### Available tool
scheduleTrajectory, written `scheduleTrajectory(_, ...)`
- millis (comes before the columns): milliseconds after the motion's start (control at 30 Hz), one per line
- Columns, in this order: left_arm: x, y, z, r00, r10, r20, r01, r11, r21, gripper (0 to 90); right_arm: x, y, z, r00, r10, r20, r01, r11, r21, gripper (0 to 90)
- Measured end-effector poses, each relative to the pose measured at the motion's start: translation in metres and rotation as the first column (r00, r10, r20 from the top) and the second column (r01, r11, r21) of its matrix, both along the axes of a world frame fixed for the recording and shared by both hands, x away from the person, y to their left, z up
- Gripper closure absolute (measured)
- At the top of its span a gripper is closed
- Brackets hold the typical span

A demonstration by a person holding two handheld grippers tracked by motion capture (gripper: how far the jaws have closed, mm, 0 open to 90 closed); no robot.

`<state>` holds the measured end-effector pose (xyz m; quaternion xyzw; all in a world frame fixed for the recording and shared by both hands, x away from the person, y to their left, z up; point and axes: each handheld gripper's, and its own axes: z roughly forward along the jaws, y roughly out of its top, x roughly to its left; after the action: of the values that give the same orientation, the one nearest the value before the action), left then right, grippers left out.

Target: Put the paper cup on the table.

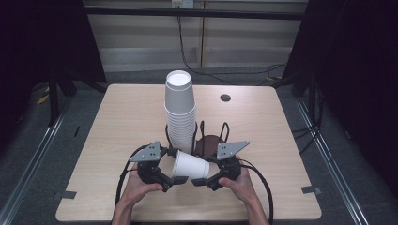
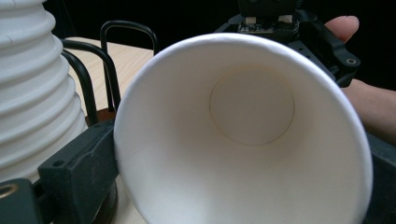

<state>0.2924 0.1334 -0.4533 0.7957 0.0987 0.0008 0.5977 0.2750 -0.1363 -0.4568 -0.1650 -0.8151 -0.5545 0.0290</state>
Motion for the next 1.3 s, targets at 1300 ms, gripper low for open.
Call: scheduleTrajectory(1300,-0.003,0.014,0.013,0.9975,0.069,-0.009,-0.068,0.9945,0.079,10.6,-0.006,-0.015,-0.006,0.987,-0.154,0.044,0.15,0.985,0.084,12.8)
